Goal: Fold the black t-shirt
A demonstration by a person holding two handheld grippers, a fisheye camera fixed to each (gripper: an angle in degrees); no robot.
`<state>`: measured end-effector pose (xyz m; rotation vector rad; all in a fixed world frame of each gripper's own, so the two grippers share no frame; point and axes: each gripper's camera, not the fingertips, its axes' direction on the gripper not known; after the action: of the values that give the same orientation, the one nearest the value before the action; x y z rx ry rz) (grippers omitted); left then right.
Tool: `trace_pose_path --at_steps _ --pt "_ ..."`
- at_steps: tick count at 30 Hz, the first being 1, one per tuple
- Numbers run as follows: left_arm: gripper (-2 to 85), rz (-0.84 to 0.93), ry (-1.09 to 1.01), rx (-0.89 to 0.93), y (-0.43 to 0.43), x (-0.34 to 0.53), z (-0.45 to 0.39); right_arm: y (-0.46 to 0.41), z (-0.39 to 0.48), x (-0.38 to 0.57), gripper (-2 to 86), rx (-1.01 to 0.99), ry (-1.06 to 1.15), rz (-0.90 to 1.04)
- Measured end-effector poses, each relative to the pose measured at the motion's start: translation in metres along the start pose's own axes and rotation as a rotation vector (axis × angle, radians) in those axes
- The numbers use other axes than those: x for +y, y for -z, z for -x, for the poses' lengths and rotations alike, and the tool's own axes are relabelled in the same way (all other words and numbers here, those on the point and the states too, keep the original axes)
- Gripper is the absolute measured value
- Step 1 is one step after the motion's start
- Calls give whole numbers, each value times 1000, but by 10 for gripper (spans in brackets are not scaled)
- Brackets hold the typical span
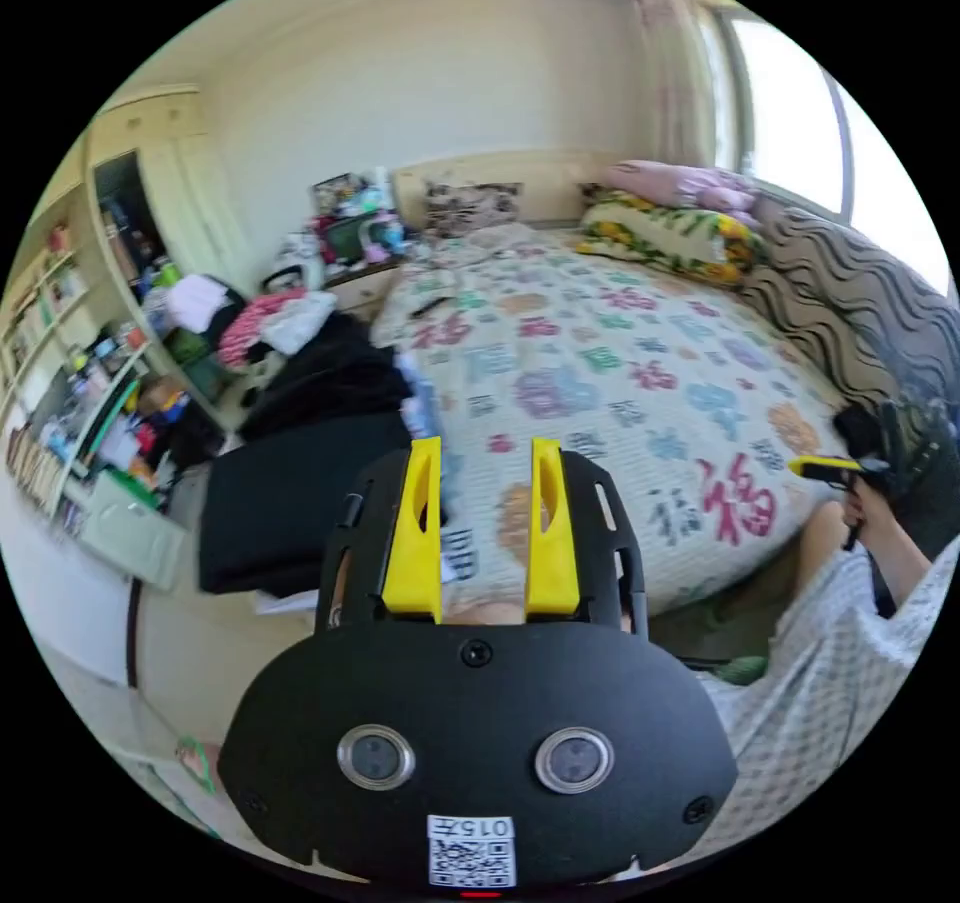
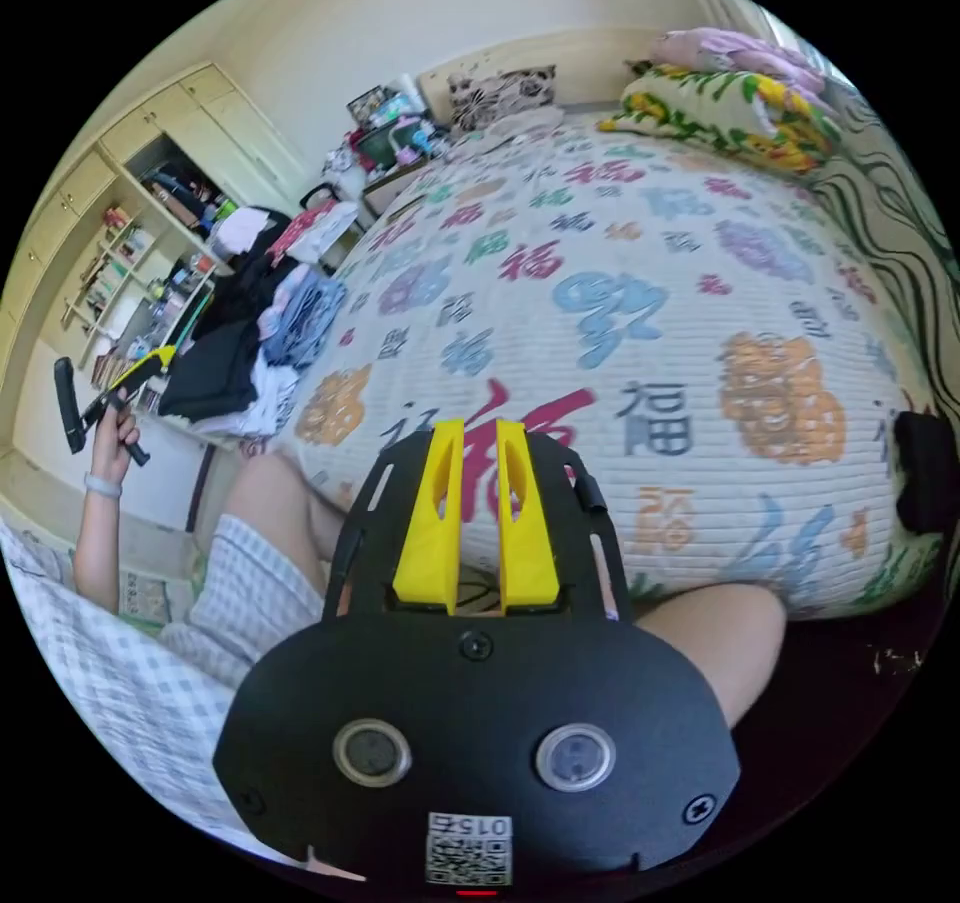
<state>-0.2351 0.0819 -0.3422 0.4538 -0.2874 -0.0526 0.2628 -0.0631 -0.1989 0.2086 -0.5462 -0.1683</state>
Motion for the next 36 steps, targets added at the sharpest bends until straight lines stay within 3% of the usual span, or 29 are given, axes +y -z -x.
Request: trace_pose_path --at_steps 5,9,15,20,25,29,36 --pt "137 162 136 -35 -3 45 93 -51 87 -34 53 -207 147 118" --pt "119 77 152 -76 36 72 119 -94 182 -86 59 -392 293 146" --pt "126 53 280 -124 97 107 171 -174 295 -146 72 -414 393 295" --pt "114 107 340 -89 98 118 211 -220 319 -160 48 -403 320 437" --pt "40 2 317 -65 133 120 227 -186 315 -162 -2 -520 347 337" --pt "9 -98 229 -26 180 108 217 -111 296 -164 -9 -634 387 145" --pt "-3 -266 -97 -16 263 41 138 37 240 -145 -9 -565 500 -119"
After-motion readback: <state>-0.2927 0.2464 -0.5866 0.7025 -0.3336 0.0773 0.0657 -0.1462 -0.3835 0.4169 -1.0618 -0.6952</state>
